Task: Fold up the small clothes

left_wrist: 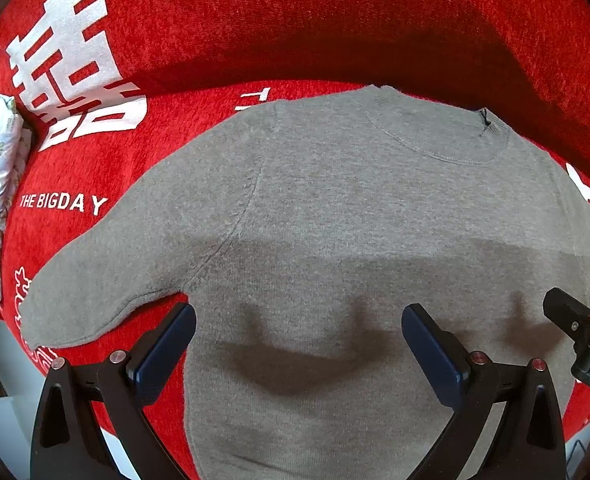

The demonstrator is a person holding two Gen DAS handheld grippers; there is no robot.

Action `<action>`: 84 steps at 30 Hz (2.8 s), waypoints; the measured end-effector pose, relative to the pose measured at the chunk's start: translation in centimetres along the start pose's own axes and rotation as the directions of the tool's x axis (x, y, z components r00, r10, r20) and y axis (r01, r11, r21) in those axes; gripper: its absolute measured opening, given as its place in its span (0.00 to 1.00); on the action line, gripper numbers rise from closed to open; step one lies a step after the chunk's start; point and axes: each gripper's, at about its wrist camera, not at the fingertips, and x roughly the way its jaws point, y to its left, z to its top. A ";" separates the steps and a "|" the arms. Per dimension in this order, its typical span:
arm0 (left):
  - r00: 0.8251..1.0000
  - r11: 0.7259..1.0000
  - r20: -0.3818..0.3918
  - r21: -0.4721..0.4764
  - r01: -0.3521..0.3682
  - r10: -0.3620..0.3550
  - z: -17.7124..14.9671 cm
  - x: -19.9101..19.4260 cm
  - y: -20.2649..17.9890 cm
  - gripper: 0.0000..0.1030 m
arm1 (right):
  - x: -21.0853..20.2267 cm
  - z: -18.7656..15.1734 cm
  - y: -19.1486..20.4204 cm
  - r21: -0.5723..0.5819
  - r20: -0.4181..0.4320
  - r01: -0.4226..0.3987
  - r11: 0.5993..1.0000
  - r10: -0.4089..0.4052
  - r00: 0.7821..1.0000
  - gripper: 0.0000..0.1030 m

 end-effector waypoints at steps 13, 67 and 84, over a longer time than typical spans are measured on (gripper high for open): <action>0.999 1.000 0.037 -0.010 -0.012 0.013 -0.2 -0.4 0.2 1.00 | -0.1 0.0 0.0 -0.005 0.000 0.000 1.000 0.000 1.000 0.99; 0.895 0.510 0.317 -0.739 0.440 -0.314 -10.5 9.6 31.6 0.40 | 1.1 -5.8 15.9 -0.291 -0.057 -0.094 0.952 0.081 0.995 0.99; 0.835 0.899 0.452 -0.143 0.414 -0.313 -0.2 -3.3 20.9 0.10 | -1.7 -5.3 10.5 -0.115 0.046 -0.133 0.985 0.139 0.989 0.99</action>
